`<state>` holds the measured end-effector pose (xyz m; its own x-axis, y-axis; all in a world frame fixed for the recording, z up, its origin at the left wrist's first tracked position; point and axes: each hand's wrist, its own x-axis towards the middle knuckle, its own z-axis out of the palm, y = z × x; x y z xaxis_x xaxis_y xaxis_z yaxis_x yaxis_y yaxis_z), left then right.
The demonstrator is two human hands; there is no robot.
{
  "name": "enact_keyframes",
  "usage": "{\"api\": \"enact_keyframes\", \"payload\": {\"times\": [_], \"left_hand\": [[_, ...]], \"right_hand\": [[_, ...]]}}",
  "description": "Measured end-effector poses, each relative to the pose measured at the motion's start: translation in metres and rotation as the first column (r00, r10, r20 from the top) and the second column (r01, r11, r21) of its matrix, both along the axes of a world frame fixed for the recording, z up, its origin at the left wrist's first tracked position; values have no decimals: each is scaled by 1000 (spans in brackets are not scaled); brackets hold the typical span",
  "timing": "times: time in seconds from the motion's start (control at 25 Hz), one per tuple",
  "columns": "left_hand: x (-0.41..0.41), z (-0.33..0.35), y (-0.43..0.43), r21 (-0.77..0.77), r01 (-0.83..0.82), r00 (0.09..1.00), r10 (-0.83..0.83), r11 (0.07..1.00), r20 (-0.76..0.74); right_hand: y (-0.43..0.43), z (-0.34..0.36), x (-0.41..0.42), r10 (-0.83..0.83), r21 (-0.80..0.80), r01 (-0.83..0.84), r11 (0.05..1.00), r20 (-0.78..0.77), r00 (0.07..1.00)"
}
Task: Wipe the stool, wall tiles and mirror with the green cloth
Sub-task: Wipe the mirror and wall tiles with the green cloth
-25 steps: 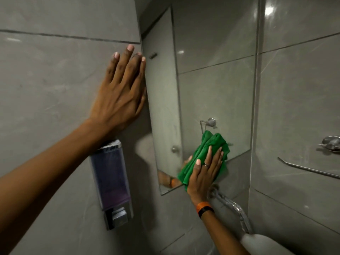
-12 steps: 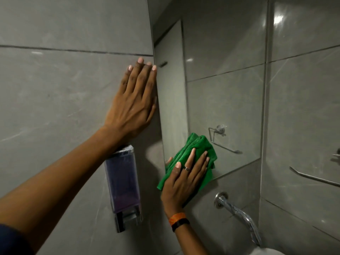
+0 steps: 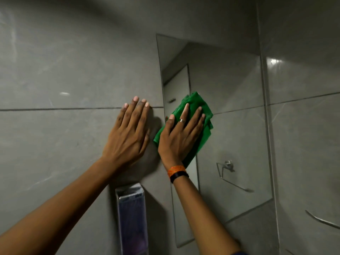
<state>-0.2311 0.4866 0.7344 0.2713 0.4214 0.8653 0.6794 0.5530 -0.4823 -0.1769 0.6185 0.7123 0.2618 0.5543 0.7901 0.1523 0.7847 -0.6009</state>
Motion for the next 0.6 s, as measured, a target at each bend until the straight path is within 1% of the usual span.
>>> {"api": "enact_keyframes", "payload": {"times": [0.32, 0.44, 0.6], "left_hand": [[-11, 48, -35, 55, -92, 995, 94, 994, -27], [-15, 66, -50, 71, -136, 989, 139, 988, -39], [-20, 84, -75, 95, -197, 980, 198, 976, -5]], "right_hand": [[6, 139, 8, 66, 214, -71, 974, 29, 997], [5, 175, 11, 104, 268, -112, 957, 47, 994], [0, 205, 16, 185, 310, -192, 931, 54, 981]]}}
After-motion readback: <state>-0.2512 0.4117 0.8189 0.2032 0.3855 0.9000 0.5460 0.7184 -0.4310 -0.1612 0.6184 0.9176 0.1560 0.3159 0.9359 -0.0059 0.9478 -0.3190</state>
